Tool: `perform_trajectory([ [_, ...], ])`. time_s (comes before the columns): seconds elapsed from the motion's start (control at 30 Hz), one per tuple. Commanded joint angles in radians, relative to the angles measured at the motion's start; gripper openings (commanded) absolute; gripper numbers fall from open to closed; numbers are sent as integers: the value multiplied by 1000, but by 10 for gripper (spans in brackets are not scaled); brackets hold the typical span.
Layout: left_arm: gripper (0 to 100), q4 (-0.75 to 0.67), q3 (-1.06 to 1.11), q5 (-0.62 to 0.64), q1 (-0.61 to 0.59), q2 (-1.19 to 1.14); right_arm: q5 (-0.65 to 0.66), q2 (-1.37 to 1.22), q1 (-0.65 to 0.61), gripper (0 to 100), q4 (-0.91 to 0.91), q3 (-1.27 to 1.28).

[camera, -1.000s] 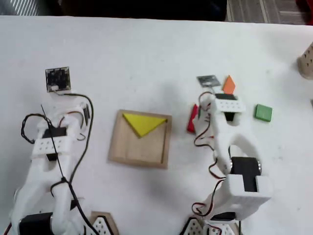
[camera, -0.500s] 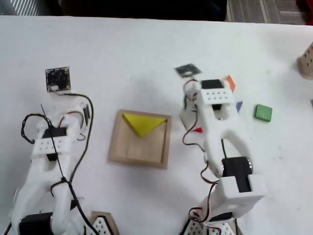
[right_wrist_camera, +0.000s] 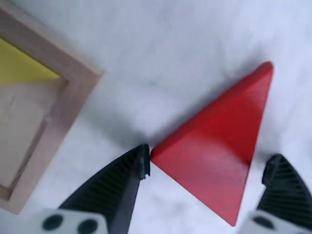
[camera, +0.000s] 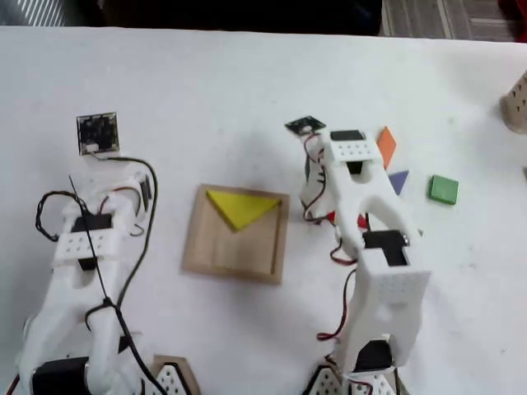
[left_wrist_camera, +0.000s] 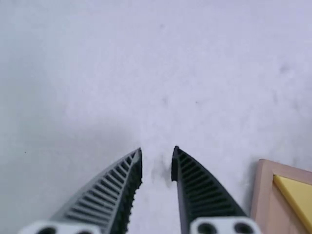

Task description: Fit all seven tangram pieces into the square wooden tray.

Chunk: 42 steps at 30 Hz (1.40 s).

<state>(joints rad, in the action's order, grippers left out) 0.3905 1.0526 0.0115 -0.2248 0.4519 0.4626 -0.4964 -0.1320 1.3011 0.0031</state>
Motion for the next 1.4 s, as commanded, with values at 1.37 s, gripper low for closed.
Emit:
perform_trajectory([
  [1.37,124,-11,-29,-2,15,31,86,-7,-24,355,102,-212],
])
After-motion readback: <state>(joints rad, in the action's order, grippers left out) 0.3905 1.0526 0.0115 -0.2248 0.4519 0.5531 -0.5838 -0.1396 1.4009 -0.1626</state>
